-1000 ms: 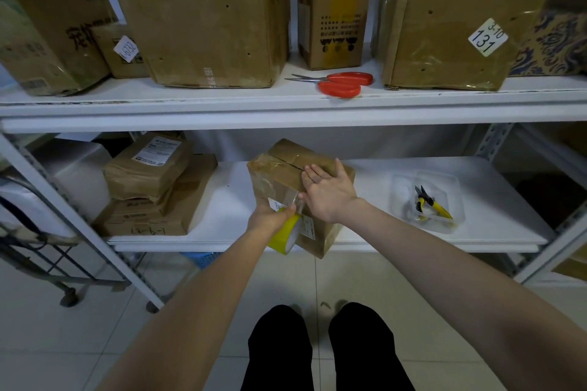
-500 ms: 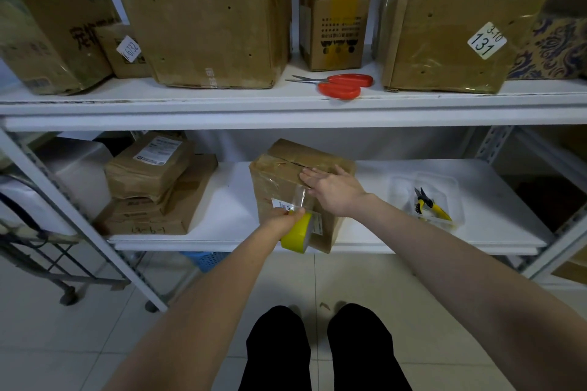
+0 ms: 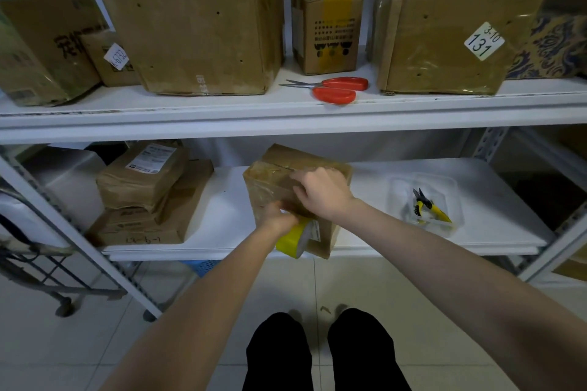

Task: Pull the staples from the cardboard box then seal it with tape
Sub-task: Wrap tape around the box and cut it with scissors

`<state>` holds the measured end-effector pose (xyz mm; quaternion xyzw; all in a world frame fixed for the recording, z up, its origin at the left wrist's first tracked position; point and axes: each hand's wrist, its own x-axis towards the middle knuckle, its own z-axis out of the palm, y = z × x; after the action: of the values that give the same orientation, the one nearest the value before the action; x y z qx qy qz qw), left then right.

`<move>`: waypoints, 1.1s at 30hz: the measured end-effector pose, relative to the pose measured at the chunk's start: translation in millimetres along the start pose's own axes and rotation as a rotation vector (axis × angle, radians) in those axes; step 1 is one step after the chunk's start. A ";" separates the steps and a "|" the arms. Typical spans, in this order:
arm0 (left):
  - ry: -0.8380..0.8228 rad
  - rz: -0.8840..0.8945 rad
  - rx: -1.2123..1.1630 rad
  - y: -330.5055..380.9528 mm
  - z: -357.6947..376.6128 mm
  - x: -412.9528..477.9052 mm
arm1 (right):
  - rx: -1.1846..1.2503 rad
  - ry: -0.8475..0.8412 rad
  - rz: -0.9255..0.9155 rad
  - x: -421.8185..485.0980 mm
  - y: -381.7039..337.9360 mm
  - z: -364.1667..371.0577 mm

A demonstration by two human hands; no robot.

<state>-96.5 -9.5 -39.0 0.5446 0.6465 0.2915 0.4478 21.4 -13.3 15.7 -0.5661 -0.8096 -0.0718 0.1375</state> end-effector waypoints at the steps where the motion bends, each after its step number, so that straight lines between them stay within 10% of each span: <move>1: 0.020 -0.003 0.001 -1.5 1.3 1.6 | 0.082 0.145 -0.066 -1.8 -2.2 -10.2; 6: 0.051 -0.055 0.013 -3.0 6.4 1.4 | 0.131 0.713 -0.113 5.0 -4.9 -84.7; 13: 0.030 -0.039 0.059 3.9 6.1 -1.2 | 0.133 0.164 0.478 32.2 20.5 -142.4; 33: 0.052 -0.068 0.053 2.3 1.1 1.0 | 0.138 -0.079 0.454 32.6 13.9 -174.1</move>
<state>-94.5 -8.2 -37.7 0.5261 0.6836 0.2731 0.4258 48.5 -26.5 190.8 -0.7252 -0.6694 0.0383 0.1567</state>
